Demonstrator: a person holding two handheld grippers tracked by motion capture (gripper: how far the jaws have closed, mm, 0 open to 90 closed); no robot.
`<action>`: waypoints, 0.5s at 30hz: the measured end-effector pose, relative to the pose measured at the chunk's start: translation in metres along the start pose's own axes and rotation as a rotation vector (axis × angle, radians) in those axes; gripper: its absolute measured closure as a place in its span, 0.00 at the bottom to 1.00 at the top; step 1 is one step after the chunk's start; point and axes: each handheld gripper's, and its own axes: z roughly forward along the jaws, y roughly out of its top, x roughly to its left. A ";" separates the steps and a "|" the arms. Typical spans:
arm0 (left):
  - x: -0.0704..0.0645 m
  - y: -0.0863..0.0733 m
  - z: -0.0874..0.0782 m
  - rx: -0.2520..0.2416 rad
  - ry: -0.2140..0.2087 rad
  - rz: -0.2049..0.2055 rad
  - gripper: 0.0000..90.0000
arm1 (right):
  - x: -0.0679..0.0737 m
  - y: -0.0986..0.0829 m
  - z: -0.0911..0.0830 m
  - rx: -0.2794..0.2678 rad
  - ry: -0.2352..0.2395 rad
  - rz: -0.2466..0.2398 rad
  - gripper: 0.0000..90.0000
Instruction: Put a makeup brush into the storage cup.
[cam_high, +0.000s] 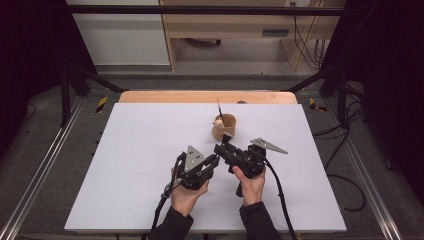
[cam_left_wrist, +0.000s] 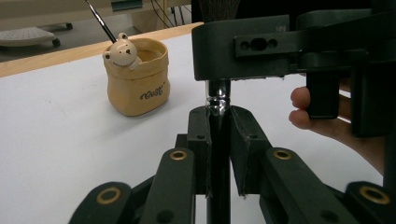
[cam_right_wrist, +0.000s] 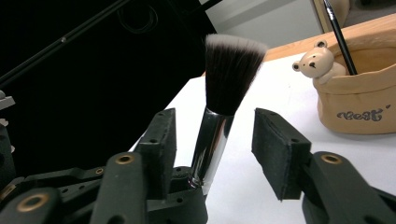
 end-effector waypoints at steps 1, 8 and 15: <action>0.000 0.000 0.000 -0.001 0.001 -0.001 0.87 | -0.001 0.000 0.000 0.005 0.000 -0.003 0.60; -0.003 0.002 0.001 -0.005 0.004 -0.001 0.87 | -0.002 0.000 0.001 0.012 0.033 0.004 0.69; -0.004 0.003 0.001 -0.005 0.004 0.004 0.87 | -0.003 0.001 0.000 0.009 0.040 0.015 0.78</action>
